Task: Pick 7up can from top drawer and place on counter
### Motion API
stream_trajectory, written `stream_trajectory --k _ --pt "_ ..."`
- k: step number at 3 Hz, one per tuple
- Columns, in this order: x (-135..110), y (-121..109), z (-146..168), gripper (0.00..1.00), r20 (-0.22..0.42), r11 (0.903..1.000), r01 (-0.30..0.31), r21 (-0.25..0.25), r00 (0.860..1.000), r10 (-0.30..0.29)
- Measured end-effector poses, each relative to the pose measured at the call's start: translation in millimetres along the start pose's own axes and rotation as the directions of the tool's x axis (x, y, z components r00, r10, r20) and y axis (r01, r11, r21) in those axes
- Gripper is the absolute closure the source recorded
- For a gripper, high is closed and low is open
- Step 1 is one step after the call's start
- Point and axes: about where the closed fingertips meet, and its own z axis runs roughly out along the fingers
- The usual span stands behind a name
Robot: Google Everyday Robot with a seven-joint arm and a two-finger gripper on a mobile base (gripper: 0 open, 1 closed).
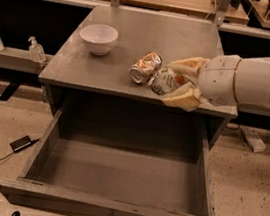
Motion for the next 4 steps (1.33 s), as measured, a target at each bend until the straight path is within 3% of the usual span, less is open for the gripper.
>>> stream_trajectory --k 1,2,4 --pt "20.5 -38.6 40.0 1.0 0.093 0.9978 -0.033 0.058 0.995 0.028" --pt "36.2 -65.3 65.6 1.0 0.123 0.9954 -0.046 0.084 0.992 0.035" --pt "87.1 -110.3 72.6 1.0 0.017 0.9823 -0.061 0.177 0.998 0.059"
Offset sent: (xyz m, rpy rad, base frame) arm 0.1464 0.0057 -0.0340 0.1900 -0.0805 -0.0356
